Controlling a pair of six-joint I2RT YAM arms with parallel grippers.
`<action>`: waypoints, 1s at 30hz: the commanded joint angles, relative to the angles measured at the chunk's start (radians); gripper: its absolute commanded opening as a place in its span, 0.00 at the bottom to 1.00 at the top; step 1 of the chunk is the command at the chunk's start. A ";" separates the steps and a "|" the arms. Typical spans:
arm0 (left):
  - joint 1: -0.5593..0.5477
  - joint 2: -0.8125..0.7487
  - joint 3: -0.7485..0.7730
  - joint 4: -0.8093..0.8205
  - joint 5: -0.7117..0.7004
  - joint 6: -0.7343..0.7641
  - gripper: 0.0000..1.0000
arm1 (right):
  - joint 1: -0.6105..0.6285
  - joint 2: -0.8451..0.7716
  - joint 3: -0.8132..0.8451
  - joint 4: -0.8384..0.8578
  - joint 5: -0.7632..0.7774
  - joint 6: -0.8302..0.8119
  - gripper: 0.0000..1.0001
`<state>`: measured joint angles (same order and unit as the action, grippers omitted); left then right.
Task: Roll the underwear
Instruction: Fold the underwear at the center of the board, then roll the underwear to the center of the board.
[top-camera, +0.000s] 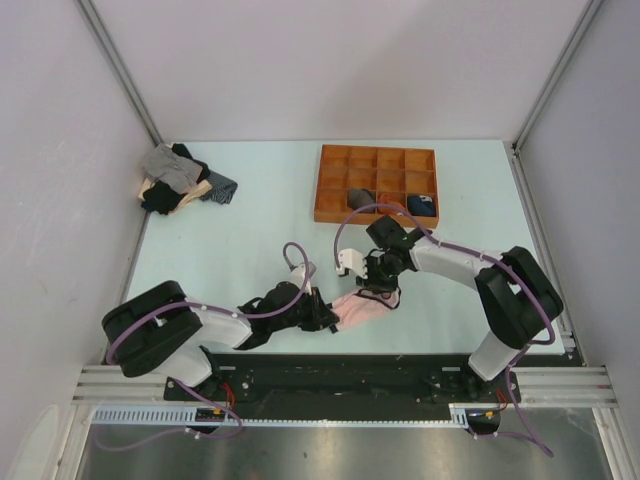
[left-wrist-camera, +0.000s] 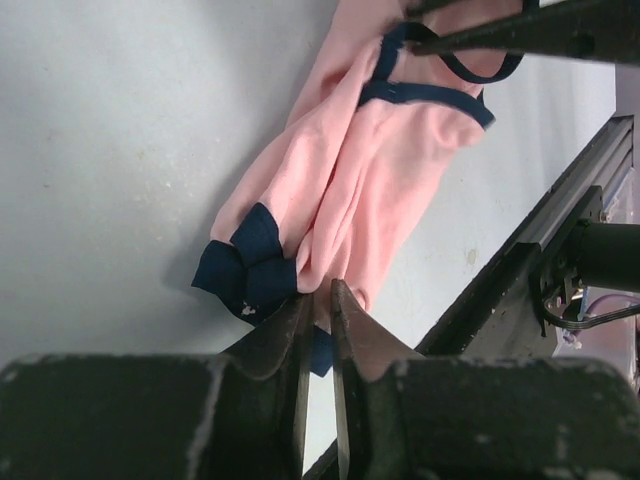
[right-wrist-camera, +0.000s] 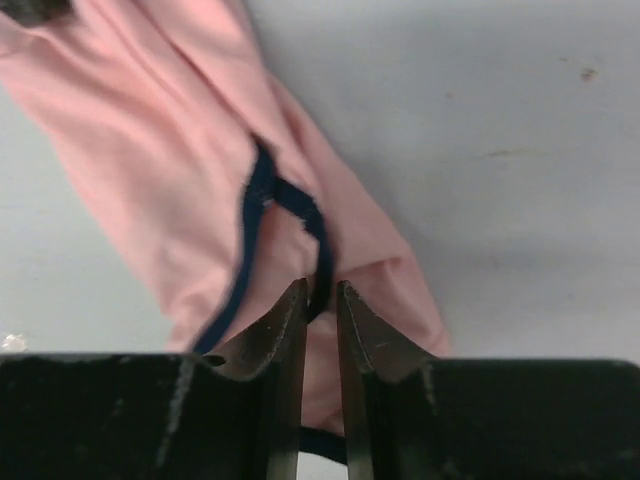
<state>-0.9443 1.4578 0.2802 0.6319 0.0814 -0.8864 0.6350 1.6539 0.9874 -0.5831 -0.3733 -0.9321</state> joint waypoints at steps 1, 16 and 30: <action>-0.007 0.012 -0.016 -0.032 0.007 0.012 0.20 | -0.024 -0.049 0.002 0.055 0.036 0.036 0.24; 0.010 -0.179 0.340 -0.472 0.145 0.320 0.80 | -0.512 -0.321 0.043 -0.256 -0.647 0.026 0.39; 0.104 0.412 0.984 -1.122 0.340 1.006 0.86 | -0.555 -0.324 0.025 -0.310 -0.693 -0.025 0.40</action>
<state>-0.8562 1.7988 1.1580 -0.2722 0.3656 -0.1078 0.0792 1.3384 1.0065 -0.8669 -1.0229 -0.9279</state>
